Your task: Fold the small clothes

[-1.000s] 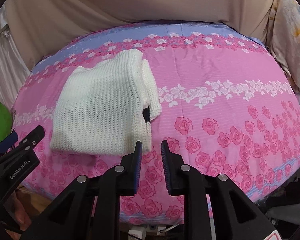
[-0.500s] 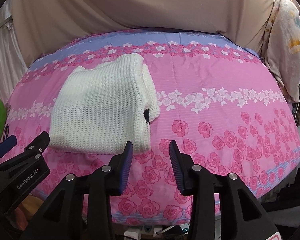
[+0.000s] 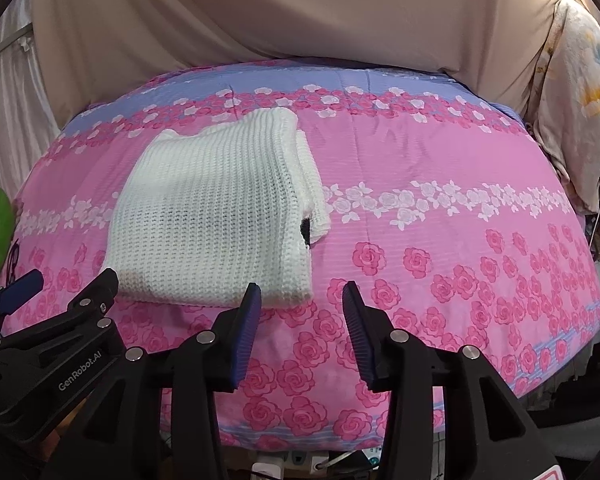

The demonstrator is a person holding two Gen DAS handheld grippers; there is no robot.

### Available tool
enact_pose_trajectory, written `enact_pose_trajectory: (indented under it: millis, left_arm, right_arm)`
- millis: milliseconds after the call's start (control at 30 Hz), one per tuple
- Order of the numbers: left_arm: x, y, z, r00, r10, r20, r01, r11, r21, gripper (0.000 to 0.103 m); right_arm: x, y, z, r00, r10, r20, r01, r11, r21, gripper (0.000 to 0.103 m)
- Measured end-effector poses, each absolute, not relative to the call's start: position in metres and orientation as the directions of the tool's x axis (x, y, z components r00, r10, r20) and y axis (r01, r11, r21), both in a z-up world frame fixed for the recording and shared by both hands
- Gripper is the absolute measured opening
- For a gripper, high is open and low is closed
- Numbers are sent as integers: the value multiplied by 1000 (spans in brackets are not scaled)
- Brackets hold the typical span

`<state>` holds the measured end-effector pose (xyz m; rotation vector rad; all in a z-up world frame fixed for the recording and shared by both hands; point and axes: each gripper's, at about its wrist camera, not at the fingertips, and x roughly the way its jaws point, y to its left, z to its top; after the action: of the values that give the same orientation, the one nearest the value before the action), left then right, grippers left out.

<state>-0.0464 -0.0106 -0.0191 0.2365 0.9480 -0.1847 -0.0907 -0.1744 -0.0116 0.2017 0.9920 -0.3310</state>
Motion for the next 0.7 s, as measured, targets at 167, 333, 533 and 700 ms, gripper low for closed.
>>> enact_pose_trajectory:
  millis: [167,333,533,700]
  left_arm:
    - [-47,-15,-19,576,-57,-816,275,953,127,90]
    - [-45,-16,-18,581,-48,-812,264,955,133,90]
    - [-42,-17,-19,582,-33,-812,250,958,141,89]
    - [-39,-15,-20,577,-28,-816,233,963,132,89]
  right_arm:
    - [-88,-170,-13,499,-172,-849,350,936,16,42]
    - [-85,-166,-13,501,-176,-847,341,940,6,43]
    - [-82,-164,-13,503,-181,-845,339,941,0,43]
    - [-79,-163,-12,504,-184,-844,336,942,-5,43]
